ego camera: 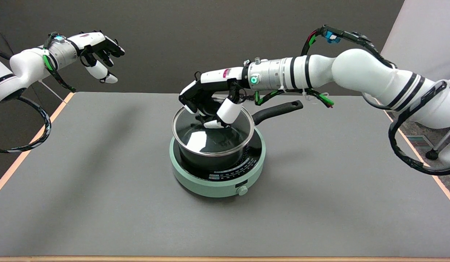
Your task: Place the pot lid onto the pot.
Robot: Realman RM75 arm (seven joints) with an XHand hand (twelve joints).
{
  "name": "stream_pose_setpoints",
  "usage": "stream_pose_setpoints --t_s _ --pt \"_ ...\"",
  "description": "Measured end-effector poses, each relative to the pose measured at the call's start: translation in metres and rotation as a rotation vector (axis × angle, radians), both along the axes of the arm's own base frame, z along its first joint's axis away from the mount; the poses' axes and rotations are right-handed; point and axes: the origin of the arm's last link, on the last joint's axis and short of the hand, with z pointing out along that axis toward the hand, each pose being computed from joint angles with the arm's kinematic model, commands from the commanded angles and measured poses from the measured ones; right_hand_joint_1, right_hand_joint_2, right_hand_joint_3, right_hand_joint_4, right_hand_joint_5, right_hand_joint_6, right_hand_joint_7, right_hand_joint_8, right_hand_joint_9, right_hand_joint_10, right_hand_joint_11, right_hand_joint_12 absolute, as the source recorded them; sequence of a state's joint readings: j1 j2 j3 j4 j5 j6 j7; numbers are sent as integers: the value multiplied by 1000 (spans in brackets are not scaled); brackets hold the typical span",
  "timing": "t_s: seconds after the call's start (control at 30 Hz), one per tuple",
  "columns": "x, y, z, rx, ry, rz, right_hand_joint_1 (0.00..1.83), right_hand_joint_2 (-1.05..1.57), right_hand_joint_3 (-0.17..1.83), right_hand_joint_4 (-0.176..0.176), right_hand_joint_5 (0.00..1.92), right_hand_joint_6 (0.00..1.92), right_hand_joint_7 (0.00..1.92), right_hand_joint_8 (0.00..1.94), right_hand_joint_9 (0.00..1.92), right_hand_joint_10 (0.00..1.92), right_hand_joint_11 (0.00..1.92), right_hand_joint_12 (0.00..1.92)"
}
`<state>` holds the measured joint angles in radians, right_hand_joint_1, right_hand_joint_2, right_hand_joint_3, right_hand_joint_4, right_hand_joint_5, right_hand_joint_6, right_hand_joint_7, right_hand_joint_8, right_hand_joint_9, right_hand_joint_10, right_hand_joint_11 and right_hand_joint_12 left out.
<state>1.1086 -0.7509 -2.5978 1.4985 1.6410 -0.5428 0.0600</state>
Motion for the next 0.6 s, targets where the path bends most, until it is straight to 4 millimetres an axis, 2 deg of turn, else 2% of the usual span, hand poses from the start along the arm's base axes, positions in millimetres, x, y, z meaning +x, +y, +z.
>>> stream_pose_setpoints --t_s 0.6 --pt "-7 -10 -8 -9 -19 -23 1321 844 967 128 465 1774 719 1794 731 1921 351 1921"
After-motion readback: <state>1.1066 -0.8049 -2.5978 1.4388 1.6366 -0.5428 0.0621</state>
